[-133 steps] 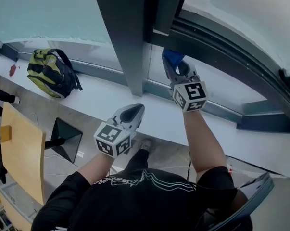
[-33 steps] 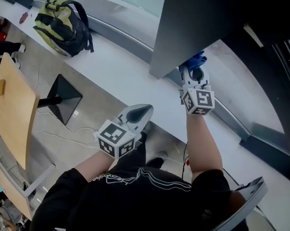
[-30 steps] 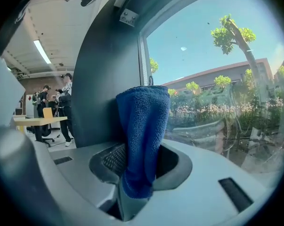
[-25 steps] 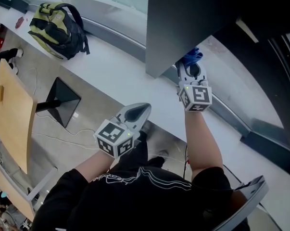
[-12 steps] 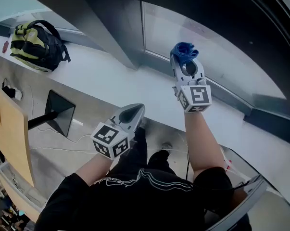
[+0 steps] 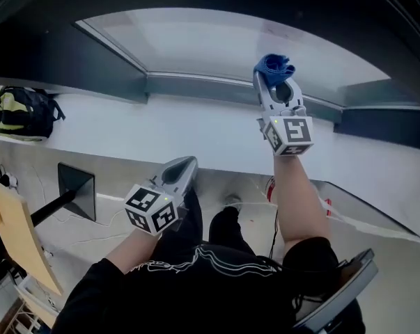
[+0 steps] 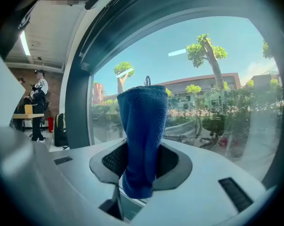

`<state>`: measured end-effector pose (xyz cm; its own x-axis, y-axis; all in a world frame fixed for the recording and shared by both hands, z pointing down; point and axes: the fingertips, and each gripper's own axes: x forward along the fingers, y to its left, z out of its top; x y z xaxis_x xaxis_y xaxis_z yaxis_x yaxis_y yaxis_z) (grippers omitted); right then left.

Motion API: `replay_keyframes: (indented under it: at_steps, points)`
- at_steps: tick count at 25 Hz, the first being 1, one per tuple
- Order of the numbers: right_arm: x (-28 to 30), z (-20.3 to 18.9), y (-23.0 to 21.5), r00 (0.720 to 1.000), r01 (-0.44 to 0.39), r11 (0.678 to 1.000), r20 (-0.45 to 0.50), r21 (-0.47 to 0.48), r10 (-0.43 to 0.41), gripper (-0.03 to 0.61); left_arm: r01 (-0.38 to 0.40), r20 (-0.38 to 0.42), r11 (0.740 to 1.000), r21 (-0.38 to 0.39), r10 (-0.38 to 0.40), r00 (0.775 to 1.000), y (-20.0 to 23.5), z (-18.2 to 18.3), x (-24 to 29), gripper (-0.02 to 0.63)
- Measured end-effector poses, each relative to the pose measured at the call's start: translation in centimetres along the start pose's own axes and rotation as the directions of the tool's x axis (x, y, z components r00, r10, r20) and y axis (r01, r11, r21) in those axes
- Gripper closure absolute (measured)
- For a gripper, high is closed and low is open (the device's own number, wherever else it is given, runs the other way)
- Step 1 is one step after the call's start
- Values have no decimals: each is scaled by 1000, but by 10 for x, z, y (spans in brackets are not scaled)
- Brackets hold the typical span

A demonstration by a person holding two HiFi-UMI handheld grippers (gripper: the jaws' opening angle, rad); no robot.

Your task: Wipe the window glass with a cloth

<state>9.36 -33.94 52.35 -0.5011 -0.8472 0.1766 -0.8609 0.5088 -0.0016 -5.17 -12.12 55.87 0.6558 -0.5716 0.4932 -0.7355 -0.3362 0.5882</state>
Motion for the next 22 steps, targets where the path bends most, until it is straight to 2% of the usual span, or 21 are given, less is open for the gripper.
replay_keyframes:
  at_steps: [5, 10, 15, 22]
  points:
    - [-65, -14, -92, 987, 159, 987, 9, 34, -159, 457, 55, -73, 997, 47, -52, 996, -38, -17, 38, 607]
    - [-121, -23, -188, 960, 280, 960, -13, 25, -279, 457, 82, -95, 994, 69, -75, 993, -77, -27, 68, 607]
    - [-175, -22, -282, 909, 415, 910, -38, -6, -415, 457, 92, -136, 991, 101, -78, 988, -99, -32, 83, 607]
    - [-221, -42, -356, 836, 547, 836, -81, 39, -543, 457, 89, -188, 990, 106, -68, 980, -114, -57, 97, 607]
